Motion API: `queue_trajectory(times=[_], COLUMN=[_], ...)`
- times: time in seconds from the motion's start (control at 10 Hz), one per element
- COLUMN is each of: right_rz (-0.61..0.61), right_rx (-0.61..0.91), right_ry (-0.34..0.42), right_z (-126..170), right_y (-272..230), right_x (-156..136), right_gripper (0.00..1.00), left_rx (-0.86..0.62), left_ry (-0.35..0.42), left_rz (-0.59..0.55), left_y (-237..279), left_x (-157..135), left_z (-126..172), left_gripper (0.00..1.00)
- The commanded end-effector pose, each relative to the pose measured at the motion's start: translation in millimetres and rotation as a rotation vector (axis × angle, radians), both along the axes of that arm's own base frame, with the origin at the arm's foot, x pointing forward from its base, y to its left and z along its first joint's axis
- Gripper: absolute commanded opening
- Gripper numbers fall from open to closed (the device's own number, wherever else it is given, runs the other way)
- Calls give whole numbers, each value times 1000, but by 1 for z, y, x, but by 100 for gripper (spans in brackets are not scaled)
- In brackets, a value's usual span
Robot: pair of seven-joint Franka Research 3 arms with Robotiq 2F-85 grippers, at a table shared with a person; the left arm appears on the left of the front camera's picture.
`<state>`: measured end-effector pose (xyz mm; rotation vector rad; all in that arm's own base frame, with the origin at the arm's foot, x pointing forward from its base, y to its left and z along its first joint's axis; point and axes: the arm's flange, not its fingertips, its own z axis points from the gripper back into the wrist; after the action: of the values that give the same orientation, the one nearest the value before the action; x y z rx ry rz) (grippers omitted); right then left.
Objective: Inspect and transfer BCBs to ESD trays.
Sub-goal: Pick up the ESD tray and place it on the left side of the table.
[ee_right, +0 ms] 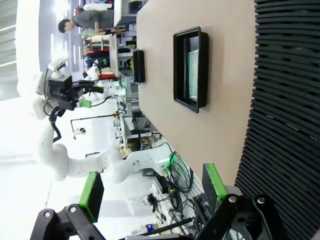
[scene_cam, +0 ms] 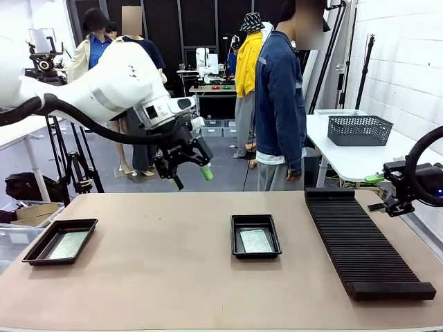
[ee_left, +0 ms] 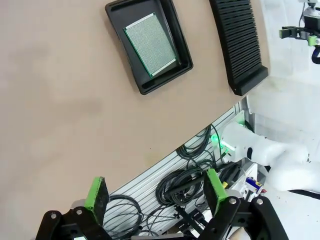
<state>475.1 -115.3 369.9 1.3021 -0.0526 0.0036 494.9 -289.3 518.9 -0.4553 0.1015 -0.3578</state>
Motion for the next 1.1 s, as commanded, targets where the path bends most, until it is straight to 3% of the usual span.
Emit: queue_trajectory(times=[0.0, 0.2, 0.4, 0.8, 1.0], right_rz=[73, 70, 46, 46, 46], right_rx=[35, 47, 30, 30, 30], right_ry=[-54, -76, -39, -39, -39], right_z=[-3, 1, 0, 0, 0], right_y=[-6, -2, 0, 0, 0], right_x=[7, 6, 3, 3, 3], right_gripper=[100, 100, 100, 100, 100], left_rx=[56, 75, 105, 140, 152], left_ry=[-9, -11, -15, -48, -106], left_rz=[13, 18, 55, 245, 331], left_y=[-18, -32, -50, -79, -90], left_x=[0, 1, 6, 30, 35], left_z=[-6, -15, -31, -73, -89], left_gripper=[100, 100, 100, 100, 100])
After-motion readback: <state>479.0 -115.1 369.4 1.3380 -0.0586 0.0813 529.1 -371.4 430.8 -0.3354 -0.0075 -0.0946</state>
